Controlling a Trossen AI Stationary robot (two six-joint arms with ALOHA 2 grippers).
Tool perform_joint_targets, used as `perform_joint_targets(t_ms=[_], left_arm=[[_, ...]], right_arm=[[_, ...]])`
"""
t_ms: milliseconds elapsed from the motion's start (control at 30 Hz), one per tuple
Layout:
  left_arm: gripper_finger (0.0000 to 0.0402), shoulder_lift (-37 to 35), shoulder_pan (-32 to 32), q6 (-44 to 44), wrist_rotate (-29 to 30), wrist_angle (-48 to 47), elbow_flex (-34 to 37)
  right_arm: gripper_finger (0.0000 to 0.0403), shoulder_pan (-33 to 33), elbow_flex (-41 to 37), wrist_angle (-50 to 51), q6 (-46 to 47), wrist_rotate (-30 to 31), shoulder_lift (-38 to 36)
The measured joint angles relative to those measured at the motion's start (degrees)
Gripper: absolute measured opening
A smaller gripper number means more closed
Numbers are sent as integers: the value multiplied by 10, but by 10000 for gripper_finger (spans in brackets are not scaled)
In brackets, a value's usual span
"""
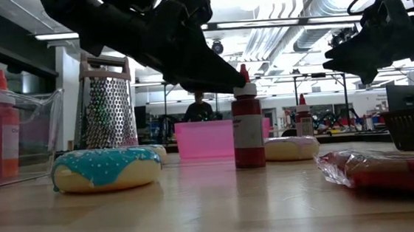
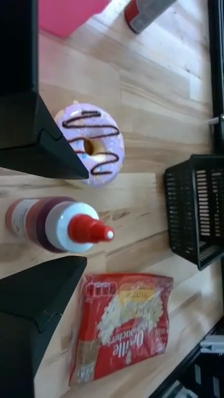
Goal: Pick & Place Food Item
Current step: Put the middle right red large food coloring bottle into the transparent bin
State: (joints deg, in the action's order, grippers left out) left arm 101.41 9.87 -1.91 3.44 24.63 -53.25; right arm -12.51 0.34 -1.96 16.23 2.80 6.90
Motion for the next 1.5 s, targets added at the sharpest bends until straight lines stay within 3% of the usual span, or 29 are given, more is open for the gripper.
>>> perform_joint_targets(t_ms=[667,1500], left_arm=[[207,43,5,2,4,29,-17],[206,43,4,6,0,27,-24]], right_arm=[[160,0,0,0,0,0,0],[160,0,0,0,0,0,0]])
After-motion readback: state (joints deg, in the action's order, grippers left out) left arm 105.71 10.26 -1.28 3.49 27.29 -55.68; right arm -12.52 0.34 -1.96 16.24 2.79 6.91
